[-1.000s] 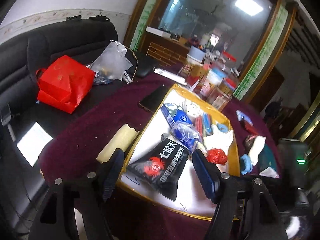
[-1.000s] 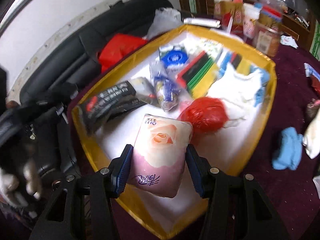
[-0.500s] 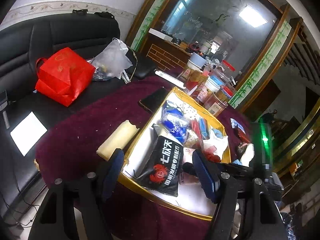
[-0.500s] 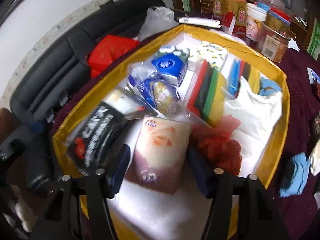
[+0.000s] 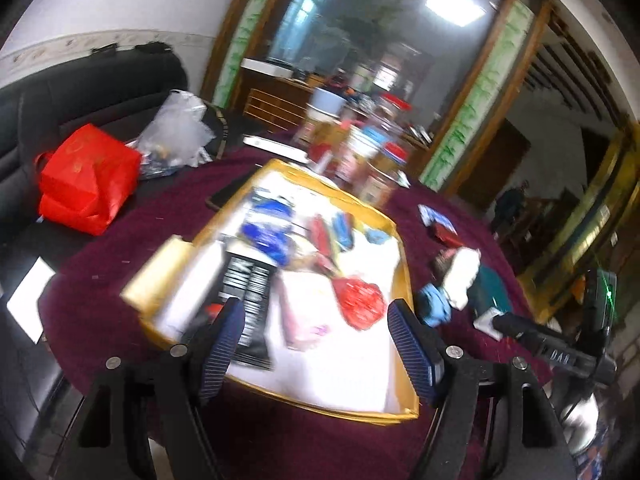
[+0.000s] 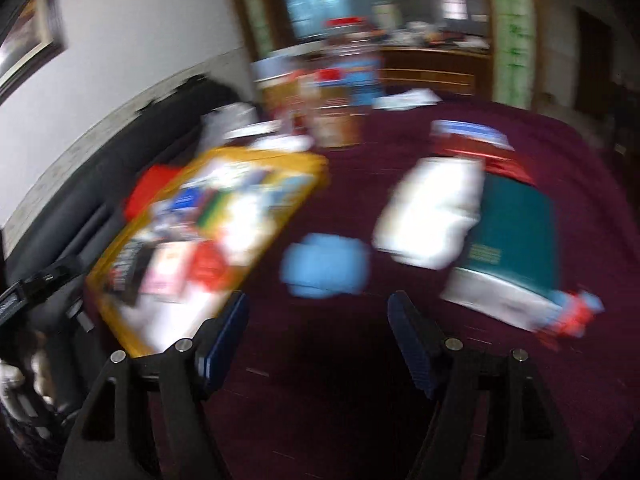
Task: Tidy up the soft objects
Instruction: 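Grasp the blue cloth with left tool while right tool grasps red-and-blue cloth bundle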
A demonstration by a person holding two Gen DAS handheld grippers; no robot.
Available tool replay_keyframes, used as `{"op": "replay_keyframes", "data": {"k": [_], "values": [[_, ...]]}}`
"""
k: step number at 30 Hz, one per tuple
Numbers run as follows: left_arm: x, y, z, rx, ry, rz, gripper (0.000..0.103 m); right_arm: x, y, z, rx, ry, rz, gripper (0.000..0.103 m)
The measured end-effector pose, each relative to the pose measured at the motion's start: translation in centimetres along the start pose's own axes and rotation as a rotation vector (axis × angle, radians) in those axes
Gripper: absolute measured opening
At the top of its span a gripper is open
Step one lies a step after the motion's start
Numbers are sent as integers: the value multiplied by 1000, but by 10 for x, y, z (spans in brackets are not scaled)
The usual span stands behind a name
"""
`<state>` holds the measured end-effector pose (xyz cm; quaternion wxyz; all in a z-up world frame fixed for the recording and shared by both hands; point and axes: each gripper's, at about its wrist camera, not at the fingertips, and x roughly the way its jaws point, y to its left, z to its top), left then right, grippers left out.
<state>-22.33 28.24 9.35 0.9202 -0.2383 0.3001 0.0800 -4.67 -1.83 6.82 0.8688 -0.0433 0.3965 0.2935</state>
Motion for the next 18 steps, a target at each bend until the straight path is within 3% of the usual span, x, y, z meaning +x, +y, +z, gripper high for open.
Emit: {"op": "replay_keyframes", "data": {"k": [9, 12, 18], "values": [[32, -90, -32, 188, 127, -102, 77, -41, -168, -34, 303, -55, -249, 72], [40, -114, -42, 236, 166, -120, 77, -36, -194, -40, 347, -46, -254, 72], [45, -143, -56, 295, 204, -117, 77, -13, -207, -28, 354, -35, -237, 71]]}}
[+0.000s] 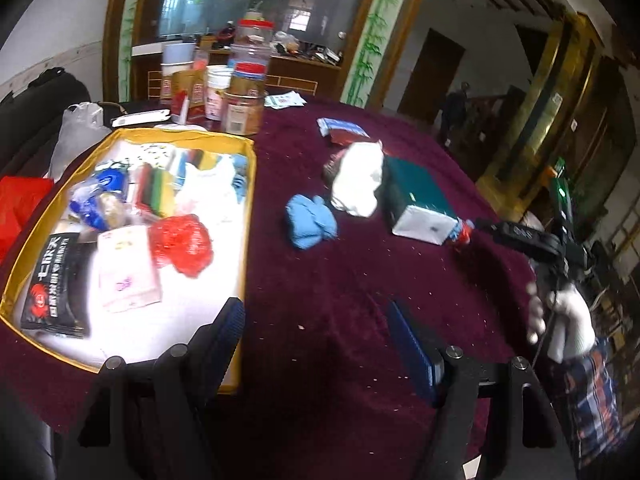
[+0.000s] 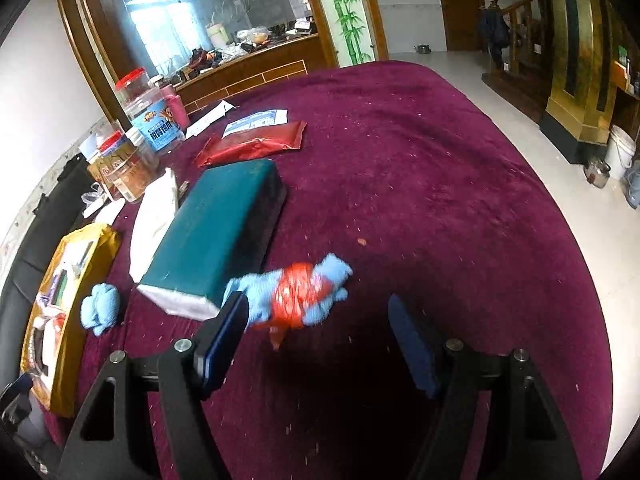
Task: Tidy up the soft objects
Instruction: 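Grasp the blue cloth with left tool while right tool grasps red-and-blue cloth bundle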
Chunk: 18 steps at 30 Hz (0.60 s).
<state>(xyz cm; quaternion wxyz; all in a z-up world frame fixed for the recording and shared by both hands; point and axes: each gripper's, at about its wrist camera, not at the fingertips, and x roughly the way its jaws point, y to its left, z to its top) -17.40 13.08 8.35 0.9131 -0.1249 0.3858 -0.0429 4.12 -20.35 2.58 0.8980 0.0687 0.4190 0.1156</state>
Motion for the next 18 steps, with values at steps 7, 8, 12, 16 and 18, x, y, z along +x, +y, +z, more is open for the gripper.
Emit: {"op": "replay_keyframes", "data": {"k": [7, 8, 12, 16, 18], "values": [[11, -9, -2, 12, 39, 19, 77, 33, -7, 16, 103, -7, 87, 71], [14, -9, -2, 8, 44, 23, 77, 36, -6, 16, 97, -11, 87, 71], [25, -13, -4, 8, 62, 34, 77, 46, -8, 13, 93, 17, 145, 71], [40, -25, -9, 24, 97, 20, 77, 45, -2, 10, 70, 43, 228, 71], [46, -34, -12, 44, 111, 6, 77, 45, 5, 6, 52, 73, 279, 71]]}}
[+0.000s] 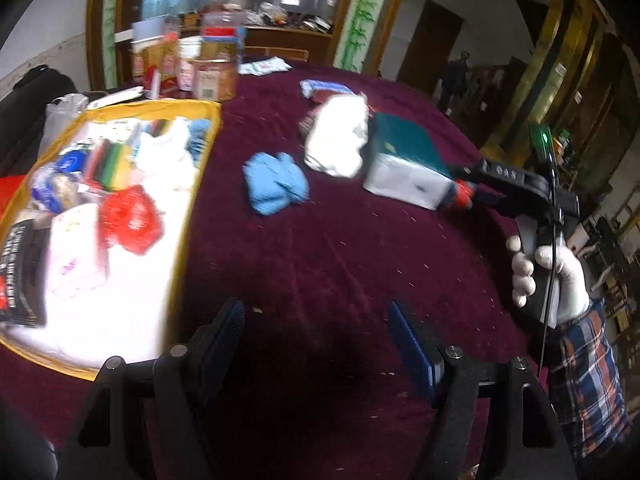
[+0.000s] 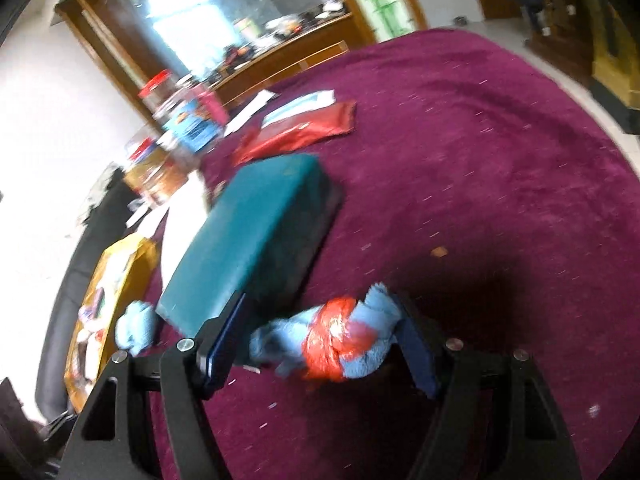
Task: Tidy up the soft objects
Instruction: 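Grasp the blue cloth with left tool while right tool grasps red-and-blue cloth bundle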
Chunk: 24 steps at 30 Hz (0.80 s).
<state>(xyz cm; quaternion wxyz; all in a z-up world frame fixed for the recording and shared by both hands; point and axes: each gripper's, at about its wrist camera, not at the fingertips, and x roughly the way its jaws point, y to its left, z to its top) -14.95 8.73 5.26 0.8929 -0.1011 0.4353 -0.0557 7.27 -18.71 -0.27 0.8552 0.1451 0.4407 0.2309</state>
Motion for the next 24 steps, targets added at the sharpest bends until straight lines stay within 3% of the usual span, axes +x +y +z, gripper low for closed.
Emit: {"op": "replay_keyframes", "data": {"k": [4, 7, 11, 17, 24], "values": [[5, -16, -2, 48, 10, -19, 77, 4, 14, -11, -51, 76, 57, 71], [10, -15, 1, 49, 14, -9, 77, -5, 15, -14, -50, 70, 81, 71], [15, -4, 18, 20, -7, 41, 77, -6, 13, -16, -52, 64, 44, 71], [19, 6, 35, -27, -39, 55, 77, 1, 22, -19, -132, 69, -53, 71], [39, 4, 50, 55, -29, 181, 77, 6, 37, -25, -242, 54, -149, 71]]}}
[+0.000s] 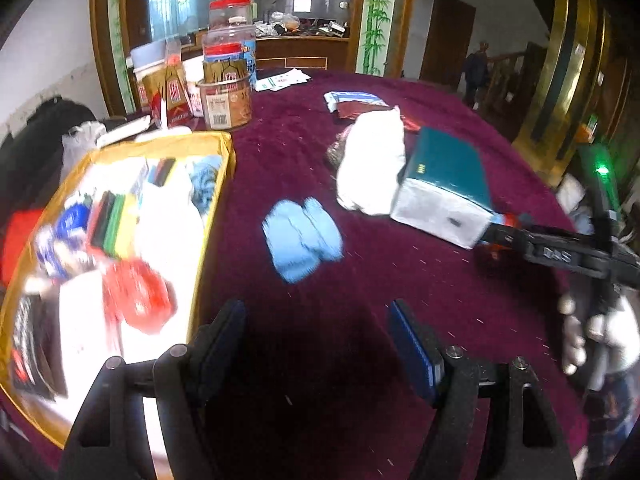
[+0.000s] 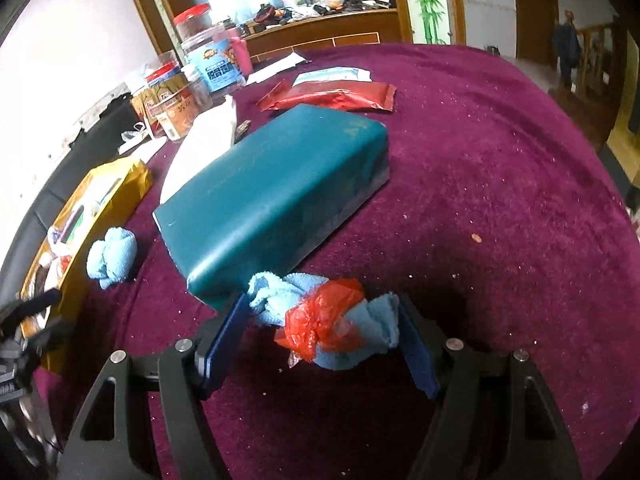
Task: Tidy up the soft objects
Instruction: 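Grasp the blue cloth with left tool while right tool grasps red-and-blue cloth bundle, then carry both cloths over the tray and release them inside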
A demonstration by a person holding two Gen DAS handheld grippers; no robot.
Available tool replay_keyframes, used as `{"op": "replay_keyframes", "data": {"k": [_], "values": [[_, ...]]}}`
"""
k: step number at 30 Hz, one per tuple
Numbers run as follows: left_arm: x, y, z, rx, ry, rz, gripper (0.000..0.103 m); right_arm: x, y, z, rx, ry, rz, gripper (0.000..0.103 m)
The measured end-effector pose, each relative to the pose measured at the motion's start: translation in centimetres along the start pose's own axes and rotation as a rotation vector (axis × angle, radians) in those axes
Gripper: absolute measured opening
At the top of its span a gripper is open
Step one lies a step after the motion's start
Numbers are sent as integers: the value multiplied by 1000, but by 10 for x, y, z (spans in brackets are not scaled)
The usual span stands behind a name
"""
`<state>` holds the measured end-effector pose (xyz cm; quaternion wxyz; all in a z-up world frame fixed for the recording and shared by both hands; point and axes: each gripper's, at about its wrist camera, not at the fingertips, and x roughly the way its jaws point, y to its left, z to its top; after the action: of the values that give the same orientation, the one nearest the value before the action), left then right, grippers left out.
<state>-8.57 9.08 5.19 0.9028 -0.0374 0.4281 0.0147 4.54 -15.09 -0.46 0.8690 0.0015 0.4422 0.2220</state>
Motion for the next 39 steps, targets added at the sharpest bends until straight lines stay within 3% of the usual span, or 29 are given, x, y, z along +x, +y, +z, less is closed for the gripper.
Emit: {"op": "replay_keyframes", "data": {"k": [12, 20, 21, 22, 23, 24, 27, 31, 39], "values": [[74, -8, 42, 92, 97, 159, 78, 1, 1, 0, -9, 8, -15, 70], [92, -6, 50, 64, 102, 177, 83, 1, 1, 0, -9, 8, -15, 70], [93, -7, 50, 72, 98, 173, 78, 1, 1, 0, -9, 8, -15, 70], [92, -7, 49, 73, 96, 138, 61, 1, 1, 0, -10, 8, -15, 70], [91, -6, 49, 68, 100, 104, 56, 1, 1, 0, -10, 8, -16, 70], [88, -7, 49, 78, 96, 112, 45, 1, 1, 0, -10, 8, -15, 70], [76, -9, 45, 73, 78, 55, 45, 1, 1, 0, -7, 7, -13, 69], [49, -12, 34, 55, 34, -21, 45, -1, -2, -1, 5, -3, -8, 44], [-23, 6, 4, -16, -34, -135, 45, -3, -16, -2, 85, -26, 46, 36]]}}
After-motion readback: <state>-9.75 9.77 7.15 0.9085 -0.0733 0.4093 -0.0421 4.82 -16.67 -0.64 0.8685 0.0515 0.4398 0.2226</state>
